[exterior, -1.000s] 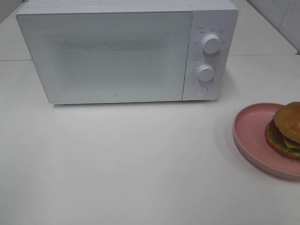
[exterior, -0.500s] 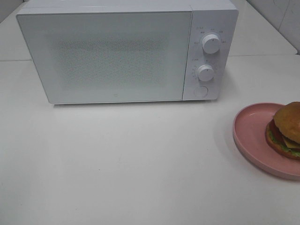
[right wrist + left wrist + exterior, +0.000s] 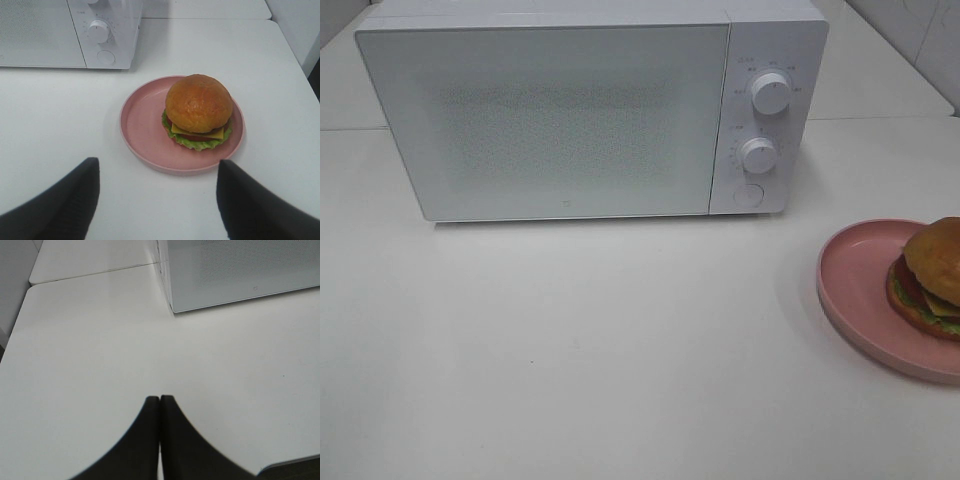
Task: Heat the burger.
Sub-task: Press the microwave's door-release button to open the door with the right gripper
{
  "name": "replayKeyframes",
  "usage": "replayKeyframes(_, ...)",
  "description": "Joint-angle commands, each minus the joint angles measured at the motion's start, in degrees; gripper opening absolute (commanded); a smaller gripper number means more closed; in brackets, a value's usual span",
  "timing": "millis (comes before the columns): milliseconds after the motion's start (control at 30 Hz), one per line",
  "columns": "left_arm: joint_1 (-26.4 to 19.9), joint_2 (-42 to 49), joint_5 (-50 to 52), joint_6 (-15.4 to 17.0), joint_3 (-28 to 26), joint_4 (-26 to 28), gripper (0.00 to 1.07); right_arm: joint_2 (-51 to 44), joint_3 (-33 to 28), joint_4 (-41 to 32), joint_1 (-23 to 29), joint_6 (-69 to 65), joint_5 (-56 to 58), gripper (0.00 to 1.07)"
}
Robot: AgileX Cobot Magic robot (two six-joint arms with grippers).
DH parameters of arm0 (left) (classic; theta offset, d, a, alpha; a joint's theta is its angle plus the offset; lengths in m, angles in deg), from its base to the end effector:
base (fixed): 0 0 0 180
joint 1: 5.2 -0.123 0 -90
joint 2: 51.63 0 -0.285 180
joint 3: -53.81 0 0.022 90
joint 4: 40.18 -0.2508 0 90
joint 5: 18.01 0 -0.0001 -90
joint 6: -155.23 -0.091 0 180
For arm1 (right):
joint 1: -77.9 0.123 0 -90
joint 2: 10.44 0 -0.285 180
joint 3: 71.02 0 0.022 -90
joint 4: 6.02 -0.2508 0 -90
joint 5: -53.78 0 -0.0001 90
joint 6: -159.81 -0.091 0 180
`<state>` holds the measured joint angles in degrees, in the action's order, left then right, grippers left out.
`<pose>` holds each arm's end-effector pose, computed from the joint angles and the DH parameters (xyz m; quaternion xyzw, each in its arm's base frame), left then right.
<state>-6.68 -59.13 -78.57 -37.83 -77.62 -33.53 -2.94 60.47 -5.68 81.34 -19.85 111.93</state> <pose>-0.0055 -0.0093 0.2780 0.0880 0.8450 0.0089 0.5275 -0.0039 -0.0007 0.2813 -0.0276 0.8390 0.0117 0.5433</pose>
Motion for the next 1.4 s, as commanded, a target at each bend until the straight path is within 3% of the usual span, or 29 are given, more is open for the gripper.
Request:
replayKeyframes(33,0.3,1.4,0.8,0.1,0.1,0.4,0.0,-1.4,-0.1,-0.3,-0.2,0.2,-0.7,0.64)
replayKeyframes(933,0.3,1.4,0.8,0.1,0.1,0.4,0.0,-1.1,-0.1,-0.3,-0.2,0.3,-0.9,0.64)
replayKeyframes(1400,0.3,1.4,0.8,0.1,0.1,0.4,0.0,15.0,2.7,-0.3,-0.2,1.8,-13.0,0.64)
